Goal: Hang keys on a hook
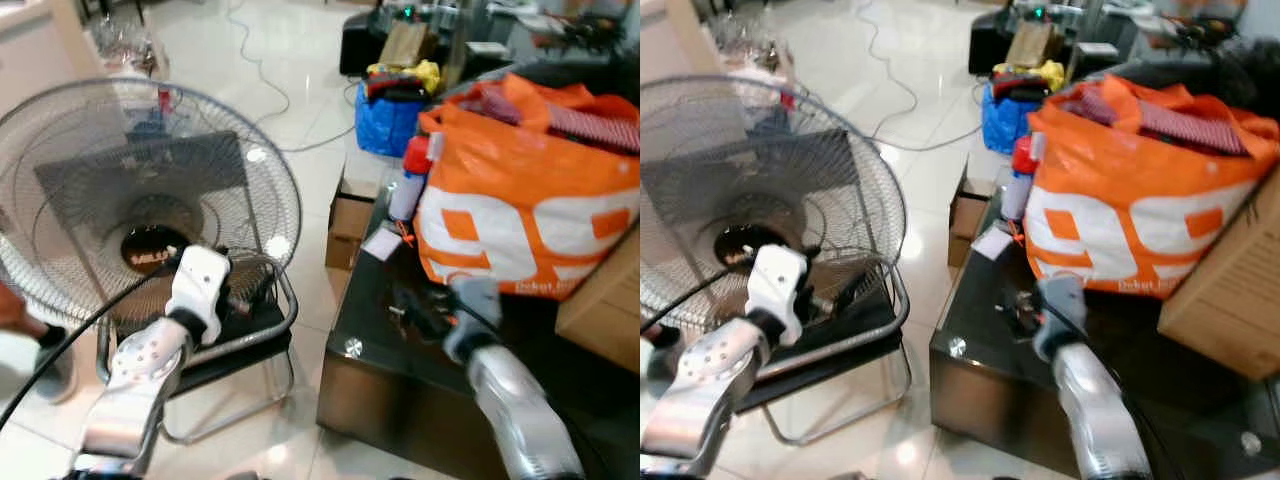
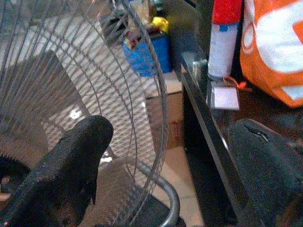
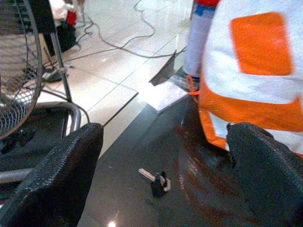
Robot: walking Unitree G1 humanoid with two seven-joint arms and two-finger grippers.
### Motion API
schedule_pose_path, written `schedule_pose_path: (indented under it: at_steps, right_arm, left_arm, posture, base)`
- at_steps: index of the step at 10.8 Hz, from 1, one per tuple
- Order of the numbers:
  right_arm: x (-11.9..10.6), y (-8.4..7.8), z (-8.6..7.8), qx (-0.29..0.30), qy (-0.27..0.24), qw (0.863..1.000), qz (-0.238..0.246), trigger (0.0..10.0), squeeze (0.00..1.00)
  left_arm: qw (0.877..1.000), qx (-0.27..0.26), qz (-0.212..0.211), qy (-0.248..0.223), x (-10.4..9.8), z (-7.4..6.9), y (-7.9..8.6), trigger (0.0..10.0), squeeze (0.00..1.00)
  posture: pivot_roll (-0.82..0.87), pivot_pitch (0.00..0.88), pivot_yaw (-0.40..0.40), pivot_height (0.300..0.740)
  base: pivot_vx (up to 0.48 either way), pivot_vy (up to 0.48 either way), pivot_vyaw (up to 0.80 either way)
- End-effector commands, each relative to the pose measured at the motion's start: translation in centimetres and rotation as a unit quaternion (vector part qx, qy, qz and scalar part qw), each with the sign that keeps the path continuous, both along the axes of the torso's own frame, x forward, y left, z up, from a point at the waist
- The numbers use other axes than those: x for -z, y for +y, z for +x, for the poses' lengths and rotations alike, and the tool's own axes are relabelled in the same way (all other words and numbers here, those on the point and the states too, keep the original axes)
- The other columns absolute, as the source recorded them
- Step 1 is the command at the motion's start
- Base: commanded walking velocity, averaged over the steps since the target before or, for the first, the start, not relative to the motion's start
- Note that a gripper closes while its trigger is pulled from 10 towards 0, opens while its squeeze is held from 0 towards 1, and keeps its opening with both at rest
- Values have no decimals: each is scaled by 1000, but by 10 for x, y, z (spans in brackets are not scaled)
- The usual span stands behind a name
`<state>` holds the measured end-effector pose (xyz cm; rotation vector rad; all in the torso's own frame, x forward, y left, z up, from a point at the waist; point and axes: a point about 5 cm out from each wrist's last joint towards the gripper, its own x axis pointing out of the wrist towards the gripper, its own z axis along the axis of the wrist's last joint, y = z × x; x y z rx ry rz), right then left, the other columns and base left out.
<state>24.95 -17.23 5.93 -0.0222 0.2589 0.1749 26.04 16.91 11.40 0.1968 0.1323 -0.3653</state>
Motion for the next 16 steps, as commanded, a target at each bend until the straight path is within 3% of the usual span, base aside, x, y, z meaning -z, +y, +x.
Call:
schedule_pose_path:
  at_steps: [1, 4, 5, 9, 12, 16]
  right_arm:
    - [-12, -3, 0, 21, -18, 1000, 7, 10000, 0]
    - [-18, -8, -20, 98, -9, 995, 27, 10000, 0]
    - [-19, -8, -22, 100, -6, 994, 30, 10000, 0]
    - [-30, -17, -7, 124, -23, 992, 20, 10000, 0]
    - [-28, -21, -9, 127, -17, 992, -6, 10000, 0]
    - [-22, -30, -11, 135, 3, 991, -26, 10000, 0]
  left_arm:
    - [1000, -14, 4, -1, 1, 2, 2, 10000, 0]
    - [999, -42, -9, -11, 4, 12, -3, 10000, 0]
    - [999, -44, -10, -12, 4, 13, -3, 10000, 0]
    - [999, -41, -15, -25, 1, 22, -5, 10000, 0]
    - [999, -33, -15, -26, 2, 25, -7, 10000, 0]
    - [999, -33, 2, -23, 7, 26, -9, 10000, 0]
  posture:
    - [-65, 0, 28, 740]
    - [-56, 0, 14, 740]
    - [-54, 0, 11, 740]
    - [-58, 0, 19, 740]
    - [-73, 0, 32, 740]
    - [-72, 0, 28, 740]
  base:
    - [0, 0, 0]
    - [0, 0, 0]
    - [244, 0, 0]
    - [310, 0, 0]
    - [311, 0, 0]
    - [0, 0, 0]
